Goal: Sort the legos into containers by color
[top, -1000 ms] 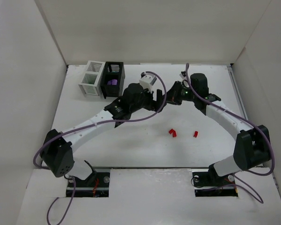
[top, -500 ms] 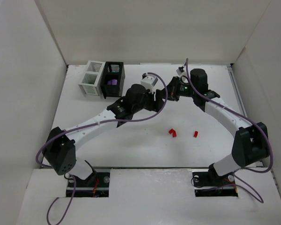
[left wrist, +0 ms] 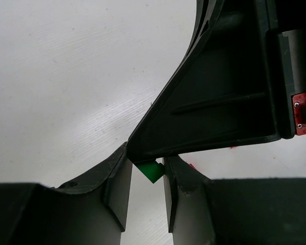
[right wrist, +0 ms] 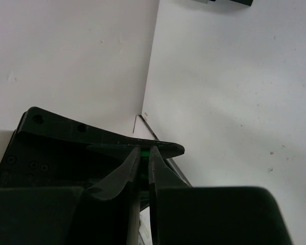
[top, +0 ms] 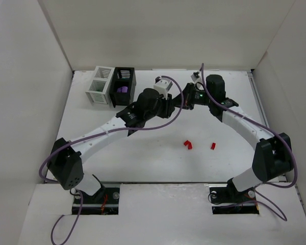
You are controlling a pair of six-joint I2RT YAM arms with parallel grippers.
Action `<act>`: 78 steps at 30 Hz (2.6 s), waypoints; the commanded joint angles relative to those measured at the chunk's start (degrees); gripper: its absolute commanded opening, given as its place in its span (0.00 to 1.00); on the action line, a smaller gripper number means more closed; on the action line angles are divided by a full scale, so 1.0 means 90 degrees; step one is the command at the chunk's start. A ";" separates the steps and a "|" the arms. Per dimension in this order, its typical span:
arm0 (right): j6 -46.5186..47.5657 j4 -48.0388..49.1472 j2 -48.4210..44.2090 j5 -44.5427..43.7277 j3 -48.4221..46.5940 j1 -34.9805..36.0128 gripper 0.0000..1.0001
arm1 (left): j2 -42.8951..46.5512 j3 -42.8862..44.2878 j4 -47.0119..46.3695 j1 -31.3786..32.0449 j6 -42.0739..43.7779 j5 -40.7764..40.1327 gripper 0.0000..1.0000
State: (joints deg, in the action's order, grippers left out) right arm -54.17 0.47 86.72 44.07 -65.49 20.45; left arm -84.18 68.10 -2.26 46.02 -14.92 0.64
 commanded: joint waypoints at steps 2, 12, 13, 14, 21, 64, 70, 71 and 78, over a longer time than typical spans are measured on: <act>0.0101 0.0280 0.0091 -0.0141 -0.0184 0.0179 0.09 | -0.0002 0.0451 -0.0266 0.0043 -0.0012 0.0006 0.00; 0.0345 0.0280 0.0023 -0.0288 -0.0184 0.0179 0.39 | 0.0134 0.0208 -0.0471 0.0043 -0.0022 0.0006 0.00; 0.0413 0.0280 -0.0045 -0.0355 -0.0251 0.0179 0.44 | 0.0135 0.0207 -0.0539 0.0043 -0.0022 0.0006 0.00; 0.0414 0.0280 -0.0045 -0.0356 -0.0252 0.0179 0.47 | 0.0202 0.0140 -0.0540 0.0043 -0.0022 0.0006 0.00; 0.0550 0.0280 -0.0163 -0.0483 -0.0515 -0.0172 0.96 | 0.0272 0.0071 -0.0472 0.0043 -0.0022 -0.0227 0.00; 0.3050 -0.2572 -0.1120 -0.2700 -0.0272 -0.2301 1.00 | -0.1994 0.2326 0.1296 -0.5836 0.0241 0.0378 0.07; 0.3050 -0.2572 -0.0993 -0.2641 -0.0272 -0.2301 1.00 | -0.2179 0.2326 0.1296 -0.5836 0.0241 0.0446 0.19; 0.3050 -0.2572 -0.0993 -0.2583 -0.0214 -0.2301 1.00 | -0.2180 0.2394 0.1296 -0.5836 0.0241 0.0446 0.20; 0.3050 -0.2513 -0.0934 -0.2583 -0.0154 -0.2301 1.00 | -0.2307 0.2522 0.1355 -0.5836 0.0241 0.0505 0.33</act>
State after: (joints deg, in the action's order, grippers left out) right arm -27.59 -23.57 78.41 20.53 -65.58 -0.01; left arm -105.27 87.90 10.57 -6.48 -13.39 4.47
